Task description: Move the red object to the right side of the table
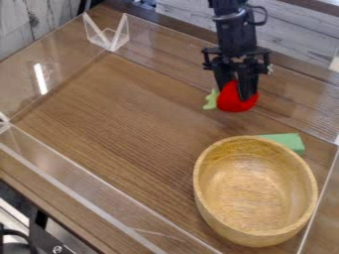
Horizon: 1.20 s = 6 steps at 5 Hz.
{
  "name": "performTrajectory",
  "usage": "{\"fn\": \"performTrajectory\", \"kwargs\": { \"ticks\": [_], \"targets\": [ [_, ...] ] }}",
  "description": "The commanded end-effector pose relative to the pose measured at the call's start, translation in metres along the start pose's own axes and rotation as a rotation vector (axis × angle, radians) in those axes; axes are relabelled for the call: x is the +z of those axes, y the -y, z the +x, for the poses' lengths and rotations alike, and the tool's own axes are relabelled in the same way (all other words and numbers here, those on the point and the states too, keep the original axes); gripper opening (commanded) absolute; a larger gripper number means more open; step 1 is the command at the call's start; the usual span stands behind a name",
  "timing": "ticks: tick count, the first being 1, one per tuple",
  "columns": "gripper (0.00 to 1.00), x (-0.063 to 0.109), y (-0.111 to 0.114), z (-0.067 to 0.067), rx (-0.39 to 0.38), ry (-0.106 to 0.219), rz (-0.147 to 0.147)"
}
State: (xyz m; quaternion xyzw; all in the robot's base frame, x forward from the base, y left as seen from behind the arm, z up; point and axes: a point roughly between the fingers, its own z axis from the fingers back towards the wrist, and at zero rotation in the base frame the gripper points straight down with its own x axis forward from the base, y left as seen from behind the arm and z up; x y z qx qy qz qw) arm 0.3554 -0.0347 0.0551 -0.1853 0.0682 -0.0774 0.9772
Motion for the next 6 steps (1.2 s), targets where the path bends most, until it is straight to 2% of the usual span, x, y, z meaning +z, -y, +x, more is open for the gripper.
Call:
{"fn": "performTrajectory", "kwargs": {
  "ticks": [1, 2, 3, 5, 6],
  "targets": [
    [0.00, 0.020, 0.005, 0.011, -0.057, 0.043, 0.027],
    [1.00, 0.016, 0.007, 0.011, -0.073, 0.033, 0.031],
    [1.00, 0.015, 0.008, 0.011, -0.088, 0.028, 0.035],
    [1.00, 0.027, 0.021, 0.000, 0.039, 0.128, 0.049],
    [1.00, 0.038, 0.027, -0.002, 0.031, 0.153, 0.064]
  ]
}}
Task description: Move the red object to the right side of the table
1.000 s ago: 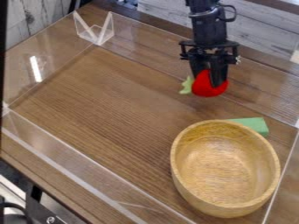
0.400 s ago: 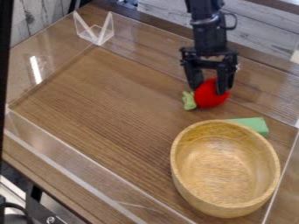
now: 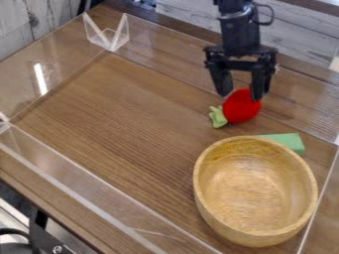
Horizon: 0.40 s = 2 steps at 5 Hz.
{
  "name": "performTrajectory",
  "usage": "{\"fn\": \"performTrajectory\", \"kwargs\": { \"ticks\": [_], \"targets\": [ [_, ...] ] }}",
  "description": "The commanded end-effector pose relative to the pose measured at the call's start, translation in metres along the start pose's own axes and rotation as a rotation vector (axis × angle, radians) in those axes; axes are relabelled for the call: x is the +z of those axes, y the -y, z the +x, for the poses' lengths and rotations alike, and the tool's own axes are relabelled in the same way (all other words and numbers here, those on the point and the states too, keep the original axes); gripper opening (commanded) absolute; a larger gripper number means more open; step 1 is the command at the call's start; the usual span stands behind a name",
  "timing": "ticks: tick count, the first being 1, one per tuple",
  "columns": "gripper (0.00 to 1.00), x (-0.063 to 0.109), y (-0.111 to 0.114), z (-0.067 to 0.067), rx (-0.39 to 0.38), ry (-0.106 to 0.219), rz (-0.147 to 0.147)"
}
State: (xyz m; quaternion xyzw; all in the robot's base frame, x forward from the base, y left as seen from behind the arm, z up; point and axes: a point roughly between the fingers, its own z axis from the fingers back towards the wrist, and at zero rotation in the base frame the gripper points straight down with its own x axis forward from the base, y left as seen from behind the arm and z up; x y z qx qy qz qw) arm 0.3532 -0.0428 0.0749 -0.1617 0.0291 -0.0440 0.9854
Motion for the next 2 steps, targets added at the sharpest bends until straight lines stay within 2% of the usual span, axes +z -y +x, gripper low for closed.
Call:
{"fn": "performTrajectory", "kwargs": {
  "ticks": [1, 2],
  "targets": [
    [1.00, 0.0321, 0.0157, 0.0015, -0.029, 0.087, 0.027],
    [1.00, 0.0399, 0.0201, -0.0002, -0.041, 0.102, 0.037]
  ]
}}
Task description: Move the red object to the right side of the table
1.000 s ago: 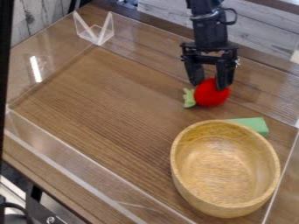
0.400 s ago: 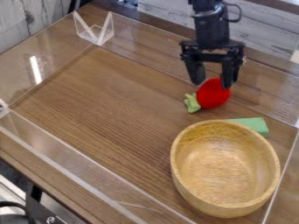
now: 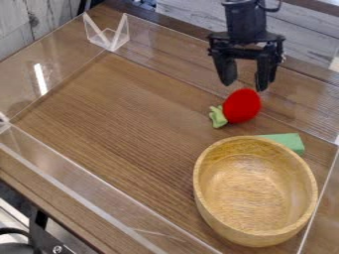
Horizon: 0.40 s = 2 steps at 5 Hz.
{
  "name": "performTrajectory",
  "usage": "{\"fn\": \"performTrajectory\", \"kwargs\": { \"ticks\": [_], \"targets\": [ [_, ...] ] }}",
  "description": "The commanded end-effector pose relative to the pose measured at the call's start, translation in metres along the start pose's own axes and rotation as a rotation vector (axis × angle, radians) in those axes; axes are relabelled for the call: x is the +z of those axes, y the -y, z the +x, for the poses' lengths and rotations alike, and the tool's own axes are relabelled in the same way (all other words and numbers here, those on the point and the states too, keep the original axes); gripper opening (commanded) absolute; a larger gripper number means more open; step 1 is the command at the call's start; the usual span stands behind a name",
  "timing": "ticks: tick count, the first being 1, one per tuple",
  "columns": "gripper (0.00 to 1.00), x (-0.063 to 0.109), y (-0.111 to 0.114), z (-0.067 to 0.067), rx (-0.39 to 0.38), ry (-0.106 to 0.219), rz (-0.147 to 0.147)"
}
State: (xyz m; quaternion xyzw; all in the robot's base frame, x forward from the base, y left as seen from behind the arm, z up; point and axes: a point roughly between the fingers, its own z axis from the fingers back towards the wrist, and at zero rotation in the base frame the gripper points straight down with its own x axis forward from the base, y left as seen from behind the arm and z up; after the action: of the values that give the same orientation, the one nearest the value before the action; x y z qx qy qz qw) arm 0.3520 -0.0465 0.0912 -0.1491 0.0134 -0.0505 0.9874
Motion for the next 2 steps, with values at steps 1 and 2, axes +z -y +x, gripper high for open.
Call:
{"fn": "performTrajectory", "kwargs": {
  "ticks": [1, 2],
  "targets": [
    [1.00, 0.0222, 0.0083, 0.0049, -0.025, 0.085, 0.015],
    [1.00, 0.0171, 0.0063, 0.0073, -0.030, 0.093, 0.022]
  ]
}}
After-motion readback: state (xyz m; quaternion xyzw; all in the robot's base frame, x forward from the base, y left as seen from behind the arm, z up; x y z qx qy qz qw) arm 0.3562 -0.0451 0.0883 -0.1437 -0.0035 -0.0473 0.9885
